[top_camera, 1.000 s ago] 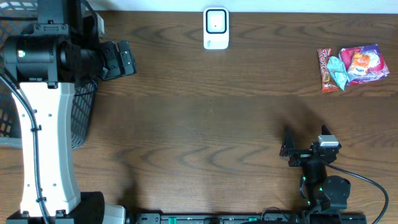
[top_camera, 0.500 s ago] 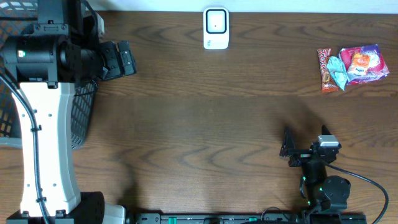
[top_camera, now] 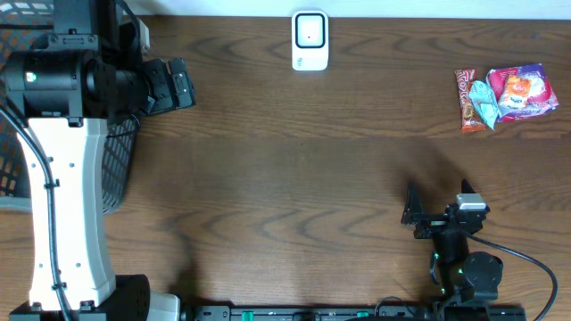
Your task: Scan the item barcode
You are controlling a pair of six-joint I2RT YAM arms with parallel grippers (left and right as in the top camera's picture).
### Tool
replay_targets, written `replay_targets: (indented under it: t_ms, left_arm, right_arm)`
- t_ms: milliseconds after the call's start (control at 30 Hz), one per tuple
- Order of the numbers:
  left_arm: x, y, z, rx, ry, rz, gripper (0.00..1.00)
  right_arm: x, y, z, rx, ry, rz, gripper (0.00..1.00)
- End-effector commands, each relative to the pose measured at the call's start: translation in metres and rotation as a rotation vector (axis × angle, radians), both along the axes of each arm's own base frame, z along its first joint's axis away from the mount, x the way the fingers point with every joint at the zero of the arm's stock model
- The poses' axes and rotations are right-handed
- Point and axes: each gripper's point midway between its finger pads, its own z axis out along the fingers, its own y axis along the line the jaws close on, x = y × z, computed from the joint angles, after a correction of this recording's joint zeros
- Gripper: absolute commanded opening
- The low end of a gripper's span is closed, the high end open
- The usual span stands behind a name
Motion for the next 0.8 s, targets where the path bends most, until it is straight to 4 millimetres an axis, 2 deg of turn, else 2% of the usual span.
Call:
replay_targets:
  t_ms: [0,300,467,767]
  left_arm:
    - [0.001,-0.002,-0.004,-0.010,0.013,-0.001,0.98]
    - [0.002,-0.002,-0.005,-0.009,0.018,0.000,0.98]
    - [-0.002,-0.001,0.002,-0.008,-0.005,0.000,0.98]
    - [-0.034,-0.008,0.006,-0.008,0.007,-0.019,0.98]
  right_arm:
    - [0.000,0.000,0.000,-0.013,-0.001,-0.002,0.99]
    - [0.000,0.000,0.000,-0.013,-0.002,-0.002,0.99]
    - [0.000,0.000,0.000,-0.013,-0.002,-0.002,0.99]
    - [0.000,0.000,0.000,-0.013,-0.002,-0.002,0.99]
